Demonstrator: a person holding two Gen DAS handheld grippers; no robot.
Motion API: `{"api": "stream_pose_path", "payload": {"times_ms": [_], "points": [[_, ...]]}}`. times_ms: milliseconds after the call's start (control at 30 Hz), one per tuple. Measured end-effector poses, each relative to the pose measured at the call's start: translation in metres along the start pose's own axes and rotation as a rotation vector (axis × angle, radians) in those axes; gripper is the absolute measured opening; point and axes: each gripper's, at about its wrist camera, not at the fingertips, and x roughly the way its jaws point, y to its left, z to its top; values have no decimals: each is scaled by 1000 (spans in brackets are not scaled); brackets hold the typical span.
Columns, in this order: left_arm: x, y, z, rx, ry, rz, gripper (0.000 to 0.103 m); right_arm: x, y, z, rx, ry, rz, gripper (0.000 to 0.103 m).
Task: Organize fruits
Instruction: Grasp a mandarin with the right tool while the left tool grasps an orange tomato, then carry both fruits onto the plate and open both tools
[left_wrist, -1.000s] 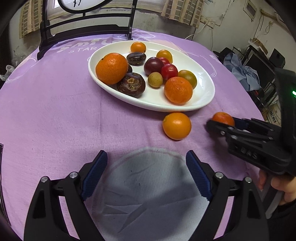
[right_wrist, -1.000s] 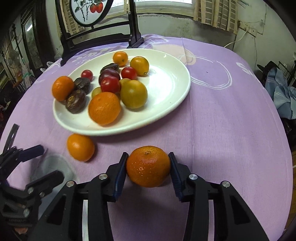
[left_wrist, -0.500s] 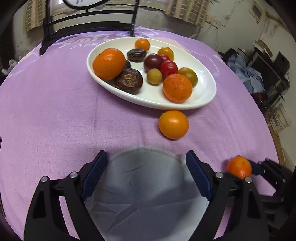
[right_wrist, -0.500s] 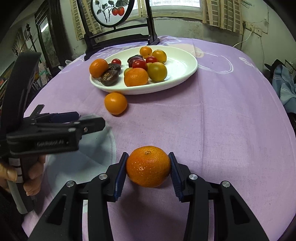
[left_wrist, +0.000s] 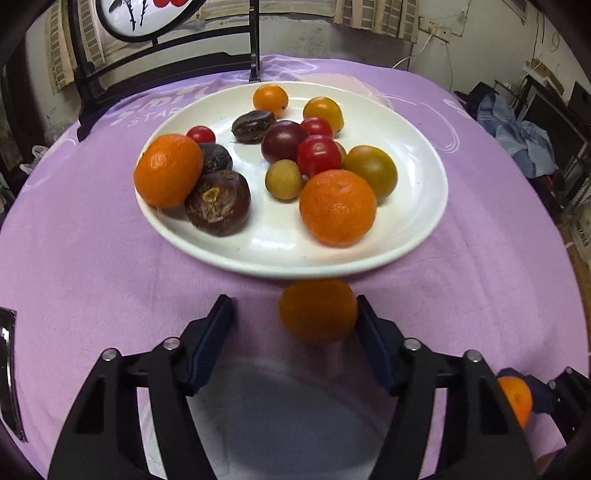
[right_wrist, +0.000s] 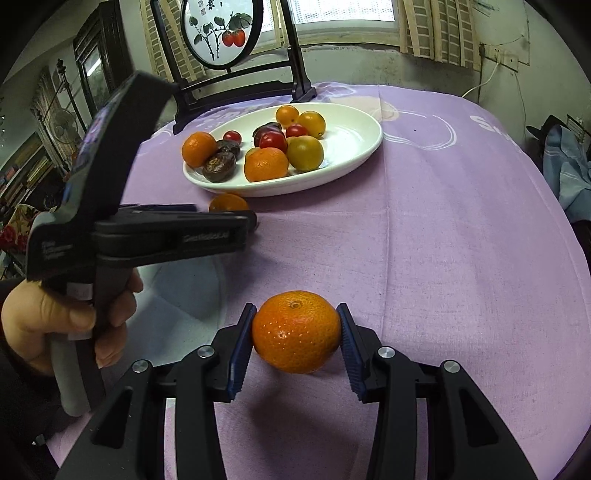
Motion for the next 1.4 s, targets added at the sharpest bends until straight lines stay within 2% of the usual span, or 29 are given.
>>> {"api": "stream_pose_path", "payload": {"times_ms": [67,100,167,300,500,733,867,1100,1233,1400], "points": [[-2,2,1,-13,-1,-26,43,2,0,0,-1,8,-4,45],[-5,4,0,-29,8,-62,40,3,0,0,-1,10,-3,45],[-10,6,-4,-40,26,-84,40,3,0,0,-4,5,3,45],[-25,13,-22,-7,5,-82,40,7,-1,0,-8,9,-15,45],[-50,32,-42,-12,-18,-119,40,6,-2,0,-9,-22,-22,45],[-73,53,-34,-24,-60,-132,39,7,-8,3,24,-34,-46,45],[-80,56,-24,-9,-76,-147,39,-11,1,17,8,-120,-37,45],[-93,48,8,24,-115,-166,39,-18,14,63,-64,-181,-40,44],[-89,43,43,17,-141,-154,39,-4,13,96,-82,-208,-53,44],[-61,45,94,-25,-154,-118,39,31,1,133,-58,-197,-95,44]]}}
